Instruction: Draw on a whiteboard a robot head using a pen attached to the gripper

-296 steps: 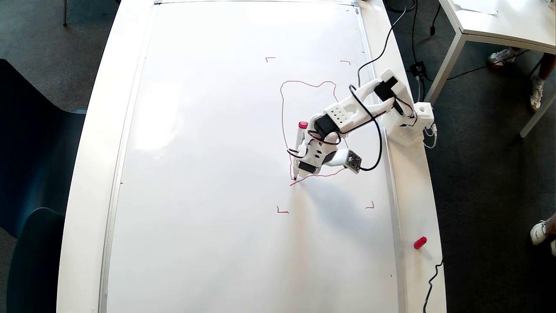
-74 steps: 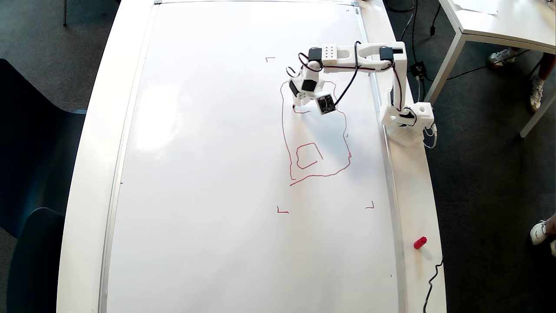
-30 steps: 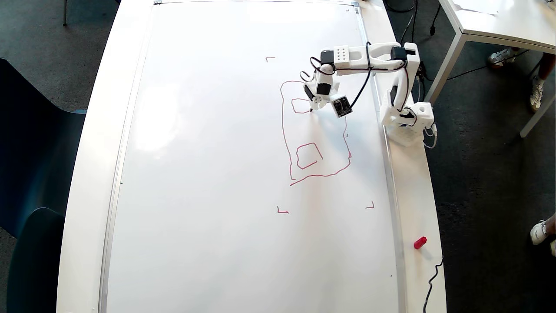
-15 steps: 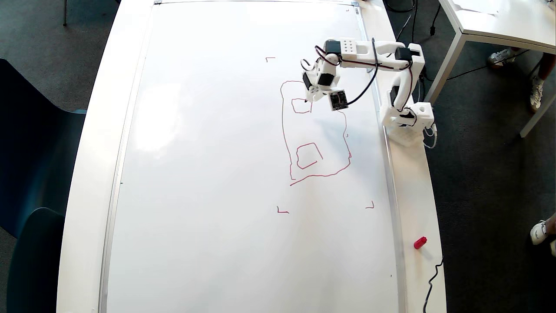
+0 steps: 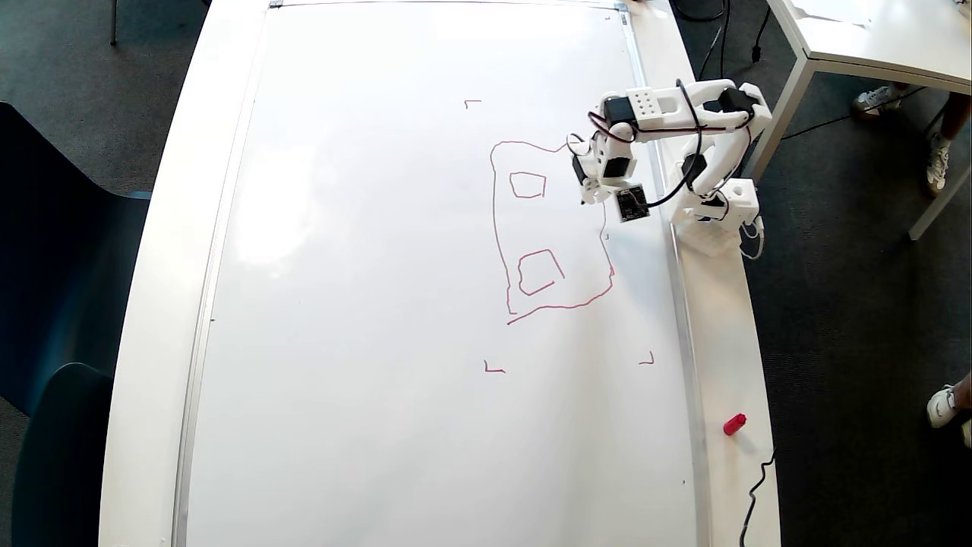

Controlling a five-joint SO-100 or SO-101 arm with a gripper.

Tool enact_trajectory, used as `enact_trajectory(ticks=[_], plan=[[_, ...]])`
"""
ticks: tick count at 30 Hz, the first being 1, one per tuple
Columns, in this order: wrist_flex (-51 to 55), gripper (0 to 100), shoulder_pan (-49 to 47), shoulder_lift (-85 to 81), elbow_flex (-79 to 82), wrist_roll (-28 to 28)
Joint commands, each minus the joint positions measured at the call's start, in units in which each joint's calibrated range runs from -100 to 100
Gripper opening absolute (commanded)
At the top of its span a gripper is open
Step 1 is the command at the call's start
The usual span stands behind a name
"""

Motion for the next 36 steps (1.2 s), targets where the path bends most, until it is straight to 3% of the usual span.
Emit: enact_trajectory(ticks=[1,36], plan=[[0.1,1,-1.7,-2.1,1.8,-2.2],[-11.0,1,-5.3,6.6,6.8,-2.4]])
